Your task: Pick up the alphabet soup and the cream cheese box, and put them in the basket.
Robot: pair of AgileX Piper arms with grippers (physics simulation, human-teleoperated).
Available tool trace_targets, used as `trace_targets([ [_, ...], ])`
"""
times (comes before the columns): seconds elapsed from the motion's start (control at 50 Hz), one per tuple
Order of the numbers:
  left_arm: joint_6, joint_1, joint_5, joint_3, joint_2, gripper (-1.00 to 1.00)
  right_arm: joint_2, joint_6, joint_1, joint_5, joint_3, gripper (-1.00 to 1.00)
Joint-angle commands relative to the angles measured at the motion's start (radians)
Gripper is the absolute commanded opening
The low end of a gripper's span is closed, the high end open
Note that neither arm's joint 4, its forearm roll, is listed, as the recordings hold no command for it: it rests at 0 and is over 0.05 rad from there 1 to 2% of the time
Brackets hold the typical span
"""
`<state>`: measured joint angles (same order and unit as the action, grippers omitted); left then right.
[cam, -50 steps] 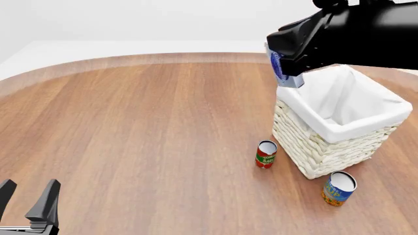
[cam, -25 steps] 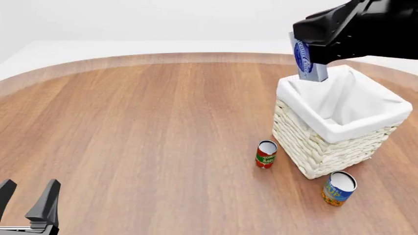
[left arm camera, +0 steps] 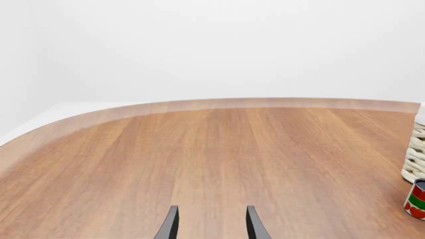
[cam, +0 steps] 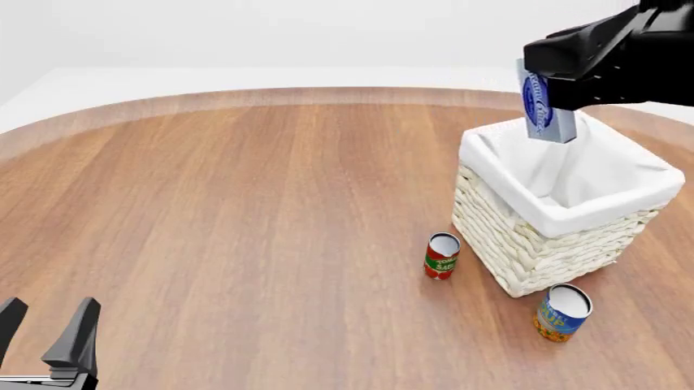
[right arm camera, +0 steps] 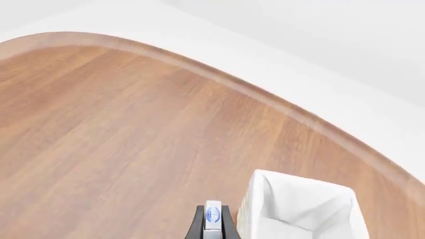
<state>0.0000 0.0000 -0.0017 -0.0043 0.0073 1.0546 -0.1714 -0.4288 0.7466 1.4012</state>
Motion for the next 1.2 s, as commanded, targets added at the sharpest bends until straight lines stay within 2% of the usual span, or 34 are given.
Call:
trace_targets([
  [0.02,0.0,0.0,0.0,0.0,0.0,1.0,-0.018,0.017,0.048,-0.012,-0.029,-1.0],
  [0.62,0.0,0.0,0.0,0.0,0.0,1.0,-0.003,0.01,0.17,-0.042,-0.096,-1.0],
  [1.2,0.0,0.0,0.0,0.0,0.0,1.0,0.062,-0.003,0.272,-0.135,-0.2,-1.0],
])
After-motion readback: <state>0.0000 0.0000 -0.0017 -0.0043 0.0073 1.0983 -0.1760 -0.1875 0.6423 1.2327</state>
